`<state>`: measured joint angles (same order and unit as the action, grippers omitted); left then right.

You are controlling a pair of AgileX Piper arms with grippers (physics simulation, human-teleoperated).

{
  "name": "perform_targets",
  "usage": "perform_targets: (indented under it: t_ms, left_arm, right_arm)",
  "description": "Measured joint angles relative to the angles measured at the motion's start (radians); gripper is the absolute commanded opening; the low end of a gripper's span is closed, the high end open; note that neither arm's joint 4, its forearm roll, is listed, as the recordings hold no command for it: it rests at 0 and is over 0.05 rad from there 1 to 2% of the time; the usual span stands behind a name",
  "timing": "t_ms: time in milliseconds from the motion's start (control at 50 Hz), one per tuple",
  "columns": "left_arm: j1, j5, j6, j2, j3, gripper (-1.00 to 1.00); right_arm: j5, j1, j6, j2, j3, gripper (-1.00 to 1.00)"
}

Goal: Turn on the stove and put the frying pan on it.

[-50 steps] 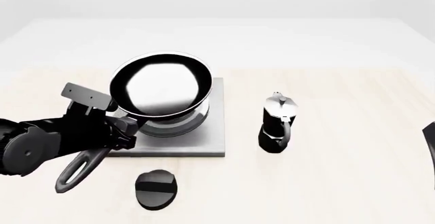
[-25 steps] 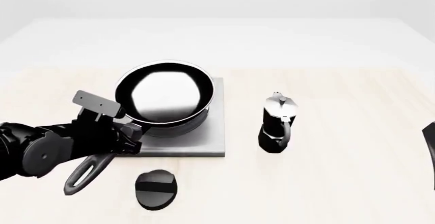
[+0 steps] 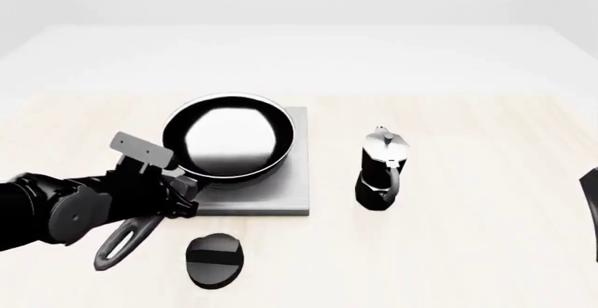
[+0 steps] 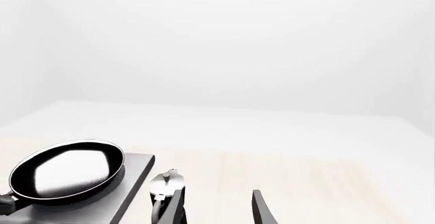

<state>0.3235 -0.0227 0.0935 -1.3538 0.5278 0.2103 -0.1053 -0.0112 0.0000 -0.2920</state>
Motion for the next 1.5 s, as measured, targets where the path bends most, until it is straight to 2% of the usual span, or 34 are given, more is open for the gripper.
perform_targets:
  t_ms: [580,600,1120,1500]
  left_arm:
    - [-0.003,0.052,0.011,-0.046,-0.009,-1.0]
    - [-0.003,0.052,0.011,-0.046,-0.009,1.0]
    - [-0.007,0.048,0.016,-0.025,-0.004,1.0]
    - [0.02,-0.082,0.004,0.169,-0.019,1.0]
  right_arm:
    - [-0.003,0.003,0.0,0.0,0.006,1.0]
    - [-0.003,0.003,0.0,0.0,0.006,1.0]
    - [0.0,0.006,0.001,0.0,0.001,1.0]
    - [0.015,0.003,-0.002,0.0,-0.02,1.0]
